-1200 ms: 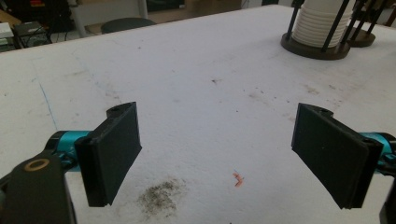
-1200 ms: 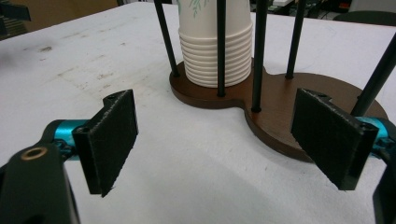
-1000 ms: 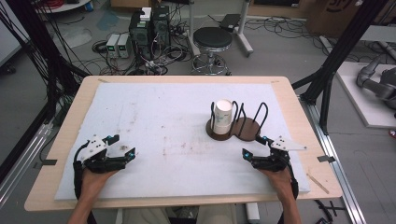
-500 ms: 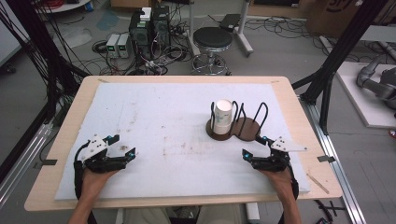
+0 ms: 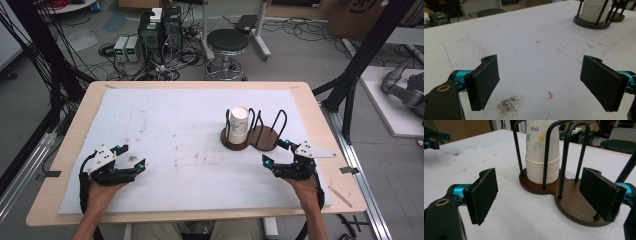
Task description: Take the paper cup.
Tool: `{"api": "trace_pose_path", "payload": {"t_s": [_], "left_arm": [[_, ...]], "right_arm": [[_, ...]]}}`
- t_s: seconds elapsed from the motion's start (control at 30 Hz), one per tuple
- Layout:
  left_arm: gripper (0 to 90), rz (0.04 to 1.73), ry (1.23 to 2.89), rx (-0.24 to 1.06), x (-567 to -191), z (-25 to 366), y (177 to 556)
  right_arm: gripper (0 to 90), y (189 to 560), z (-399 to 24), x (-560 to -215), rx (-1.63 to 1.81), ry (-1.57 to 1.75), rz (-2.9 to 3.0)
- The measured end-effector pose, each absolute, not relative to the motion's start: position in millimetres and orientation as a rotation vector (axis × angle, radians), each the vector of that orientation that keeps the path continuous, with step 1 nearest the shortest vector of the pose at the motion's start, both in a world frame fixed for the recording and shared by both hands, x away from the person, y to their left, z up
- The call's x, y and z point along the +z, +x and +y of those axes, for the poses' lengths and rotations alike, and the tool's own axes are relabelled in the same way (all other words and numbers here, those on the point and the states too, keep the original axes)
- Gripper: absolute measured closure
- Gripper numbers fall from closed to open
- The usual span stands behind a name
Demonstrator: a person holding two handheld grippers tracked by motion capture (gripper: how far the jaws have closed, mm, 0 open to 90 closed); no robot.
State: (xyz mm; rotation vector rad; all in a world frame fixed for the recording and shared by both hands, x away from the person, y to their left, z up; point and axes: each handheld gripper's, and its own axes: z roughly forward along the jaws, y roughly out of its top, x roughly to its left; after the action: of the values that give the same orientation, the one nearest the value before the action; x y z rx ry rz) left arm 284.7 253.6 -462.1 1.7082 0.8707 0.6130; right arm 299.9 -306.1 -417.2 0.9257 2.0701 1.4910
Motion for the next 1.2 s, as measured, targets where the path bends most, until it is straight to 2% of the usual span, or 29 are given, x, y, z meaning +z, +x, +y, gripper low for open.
{"api": "trace_pose_path", "payload": {"t_s": [0.37, 0.67, 0.97, 1.2], "left_arm": [[15.4, 0.871, 1.706, 0.608, -462.2, 254.1, 285.0], [15.4, 0.872, 1.698, 0.6, -462.2, 255.4, 285.1], [15.4, 0.873, 1.697, 0.599, -462.3, 255.4, 285.0], [15.4, 0.88, 1.697, 0.597, -462.3, 255.2, 285.5]], "right_arm": [[15.5, 311.9, -312.1, -370.5, 1.464, 0.902, 2.075], [15.5, 346.2, -307.8, -315.7, 1.429, 0.836, 2.149], [15.5, 367.5, -305.0, -297.1, 1.39, 0.817, 2.205], [15.5, 394.5, -284.6, -273.6, 1.314, 0.729, 2.317]]}}
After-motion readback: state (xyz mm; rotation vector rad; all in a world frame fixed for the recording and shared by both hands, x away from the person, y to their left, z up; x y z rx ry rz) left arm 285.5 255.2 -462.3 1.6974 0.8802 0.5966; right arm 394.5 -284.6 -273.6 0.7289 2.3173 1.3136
